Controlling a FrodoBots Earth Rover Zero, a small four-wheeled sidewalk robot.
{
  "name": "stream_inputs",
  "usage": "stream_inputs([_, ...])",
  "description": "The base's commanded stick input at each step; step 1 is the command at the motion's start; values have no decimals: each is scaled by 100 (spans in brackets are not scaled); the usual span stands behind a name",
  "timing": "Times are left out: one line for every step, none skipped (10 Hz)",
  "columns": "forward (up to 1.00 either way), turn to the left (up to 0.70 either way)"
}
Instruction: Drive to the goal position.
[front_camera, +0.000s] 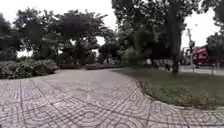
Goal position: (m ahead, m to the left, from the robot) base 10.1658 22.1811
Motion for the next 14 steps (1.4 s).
stream_inputs([70, 0])
stream_inputs([70, 0])
stream_inputs([70, 0])
stream_inputs([70, 0])
stream_inputs([70, 0])
stream_inputs([70, 0])
stream_inputs([70, 0])
stream_inputs([70, 0])
stream_inputs([70, 0])
stream_inputs([70, 0])
stream_inputs([70, 0])
stream_inputs([70, 0])
stream_inputs([70, 0])
stream_inputs([70, 0])
